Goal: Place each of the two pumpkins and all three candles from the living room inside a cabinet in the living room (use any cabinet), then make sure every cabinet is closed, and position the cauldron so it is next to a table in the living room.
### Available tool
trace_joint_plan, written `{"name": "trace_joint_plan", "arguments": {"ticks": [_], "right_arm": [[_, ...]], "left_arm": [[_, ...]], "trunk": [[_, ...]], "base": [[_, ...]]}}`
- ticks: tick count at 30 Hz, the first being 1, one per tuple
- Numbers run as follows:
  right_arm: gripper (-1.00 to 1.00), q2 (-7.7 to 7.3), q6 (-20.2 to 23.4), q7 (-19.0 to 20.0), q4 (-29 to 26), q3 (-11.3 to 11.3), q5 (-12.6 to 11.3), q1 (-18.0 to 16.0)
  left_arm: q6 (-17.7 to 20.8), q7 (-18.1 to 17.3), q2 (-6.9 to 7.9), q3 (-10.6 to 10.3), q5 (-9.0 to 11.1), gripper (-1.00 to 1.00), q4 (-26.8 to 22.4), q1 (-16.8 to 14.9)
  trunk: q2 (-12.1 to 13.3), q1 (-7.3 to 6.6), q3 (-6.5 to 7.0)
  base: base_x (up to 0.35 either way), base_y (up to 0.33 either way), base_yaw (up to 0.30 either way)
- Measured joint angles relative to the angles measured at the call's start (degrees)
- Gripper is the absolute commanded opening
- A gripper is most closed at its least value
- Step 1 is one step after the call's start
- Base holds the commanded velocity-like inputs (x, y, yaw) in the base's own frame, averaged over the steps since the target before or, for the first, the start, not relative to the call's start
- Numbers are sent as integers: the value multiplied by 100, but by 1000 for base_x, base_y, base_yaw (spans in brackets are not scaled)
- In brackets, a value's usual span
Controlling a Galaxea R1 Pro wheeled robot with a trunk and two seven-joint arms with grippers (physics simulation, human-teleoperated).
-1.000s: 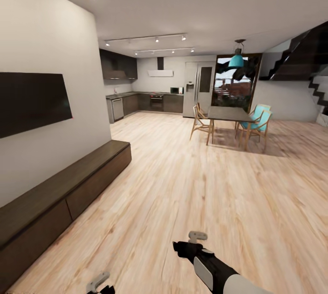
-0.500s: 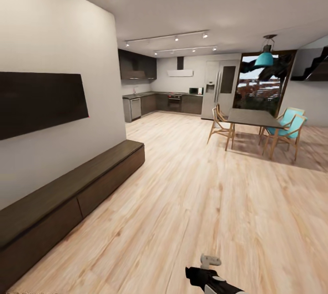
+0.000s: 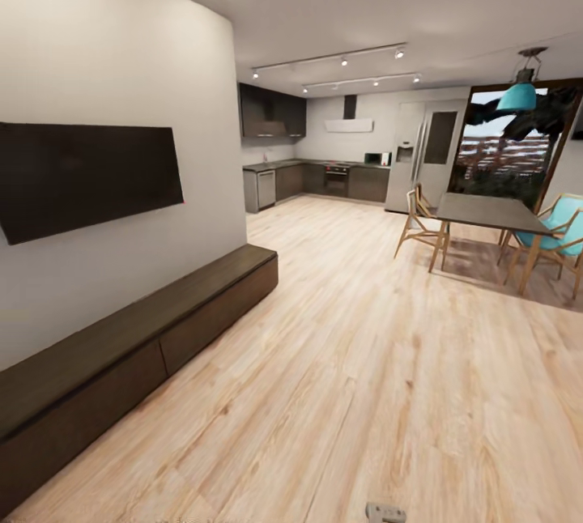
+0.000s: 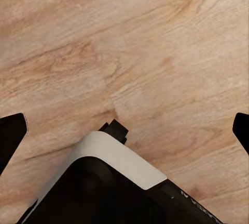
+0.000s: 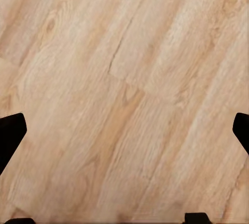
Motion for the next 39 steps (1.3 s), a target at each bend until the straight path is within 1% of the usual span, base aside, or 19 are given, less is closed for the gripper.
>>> {"name": "trace_joint_plan", "arguments": {"ticks": [4, 6, 8, 9, 10, 14, 20, 24, 39], "right_arm": [[100, -6, -30, 2, 9, -5, -3, 38], [100, -7, -36, 0, 11, -7, -10, 46], [100, -7, -46, 1, 13, -7, -12, 57], [100, -8, -54, -1, 14, -8, -13, 67], [100, -8, -62, -2, 16, -8, -22, 75], [100, -8, -75, -3, 13, -14, -31, 147], [100, -16, -74, -7, 17, -16, -35, 200], [100, -51, -75, -12, 20, -16, -40, 230], [100, -68, -117, -30, 21, -16, -59, 275]], "left_arm": [[-171, -17, -7, -4, -2, 100, -1, 72], [-207, -309, 4, -6, 3, 100, 0, 96], [-214, -784, 44, -9, 18, 100, 0, 117], [-215, -1116, 91, -9, 30, 100, 0, 148], [-216, -1350, 130, -9, 37, 100, 0, 173], [-216, -1591, 168, -9, 45, 100, -1, 199], [-215, -1620, 165, -10, 45, 100, -1, 207], [-214, -1623, 154, -10, 46, 100, 0, 209], [-214, -1624, 125, -10, 46, 100, -1, 218]], "trunk": [[1, 0, -31], [1, 0, -46], [1, 0, -62], [1, 0, -70], [1, 0, -78], [1, 0, -111], [1, -1, -159], [0, -1, -192], [0, -1, -313]], "base": [[1, -8, 170], [0, 39, 164], [0, 63, 160], [0, 31, 152], [0, 24, 150], [0, 8, 143], [23, -3, 141], [73, -117, 140], [75, -255, 154]]}}
